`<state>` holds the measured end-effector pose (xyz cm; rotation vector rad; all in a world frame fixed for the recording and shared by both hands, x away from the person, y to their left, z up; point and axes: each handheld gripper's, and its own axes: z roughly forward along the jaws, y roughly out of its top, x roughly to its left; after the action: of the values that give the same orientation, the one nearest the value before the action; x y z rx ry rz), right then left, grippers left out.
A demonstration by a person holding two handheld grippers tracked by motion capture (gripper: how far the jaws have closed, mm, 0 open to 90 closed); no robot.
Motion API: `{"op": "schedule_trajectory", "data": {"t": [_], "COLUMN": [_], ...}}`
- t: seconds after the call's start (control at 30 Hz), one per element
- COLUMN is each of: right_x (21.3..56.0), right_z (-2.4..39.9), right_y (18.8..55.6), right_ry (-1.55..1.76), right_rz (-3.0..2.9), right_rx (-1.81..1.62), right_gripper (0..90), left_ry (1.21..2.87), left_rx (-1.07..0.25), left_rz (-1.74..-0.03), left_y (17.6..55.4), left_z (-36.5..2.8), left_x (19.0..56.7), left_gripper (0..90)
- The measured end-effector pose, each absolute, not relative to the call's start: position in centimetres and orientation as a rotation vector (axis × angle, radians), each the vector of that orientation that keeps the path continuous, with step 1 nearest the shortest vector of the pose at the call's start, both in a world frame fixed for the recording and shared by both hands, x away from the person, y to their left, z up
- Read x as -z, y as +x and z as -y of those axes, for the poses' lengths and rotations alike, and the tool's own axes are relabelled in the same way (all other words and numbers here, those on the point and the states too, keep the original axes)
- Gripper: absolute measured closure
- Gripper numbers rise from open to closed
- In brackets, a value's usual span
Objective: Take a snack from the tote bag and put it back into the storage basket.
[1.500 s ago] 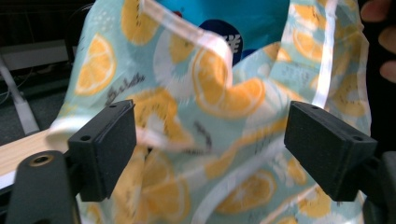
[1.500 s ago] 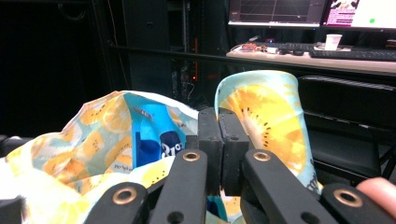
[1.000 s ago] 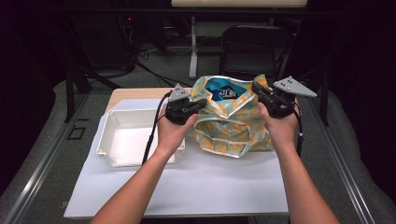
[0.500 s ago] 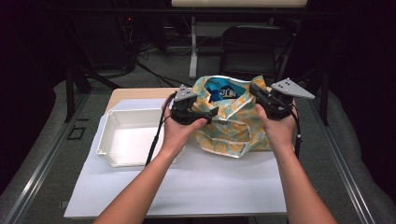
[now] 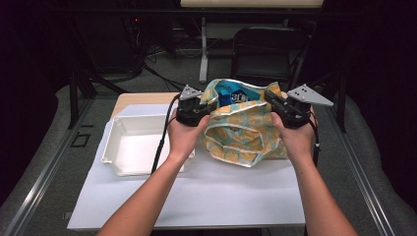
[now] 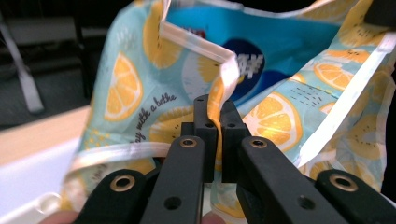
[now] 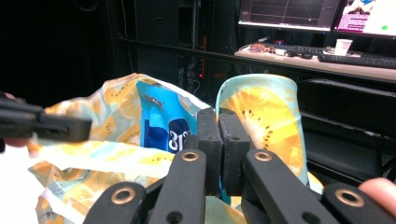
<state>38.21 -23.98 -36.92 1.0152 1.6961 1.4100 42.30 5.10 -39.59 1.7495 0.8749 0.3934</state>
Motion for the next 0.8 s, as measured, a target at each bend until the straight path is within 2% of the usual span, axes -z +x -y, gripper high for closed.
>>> {"op": "schedule_trajectory", "data": {"t": [0.53, 0.7, 0.8], "right_x": [35.1, 34.5, 35.0], "right_z": [23.7, 24.0, 24.2], "right_y": [40.3, 41.6, 42.8], "right_ry": [1.004, 1.04, 1.103], "right_rz": [-1.673, -1.669, -1.677], "right_rx": [-1.362, -1.345, -1.338], "right_gripper": [88.6, 88.6, 87.4], "left_ry": [1.665, 1.648, 1.66], "left_rx": [-0.475, -0.464, -0.415], "left_rz": [-0.829, -0.867, -0.937], "left_y": [47.9, 50.6, 52.5], "left_z": [-5.1, -4.2, -3.8], "left_x": [34.3, 33.7, 34.6], "left_gripper": [90.0, 89.9, 89.7]}}
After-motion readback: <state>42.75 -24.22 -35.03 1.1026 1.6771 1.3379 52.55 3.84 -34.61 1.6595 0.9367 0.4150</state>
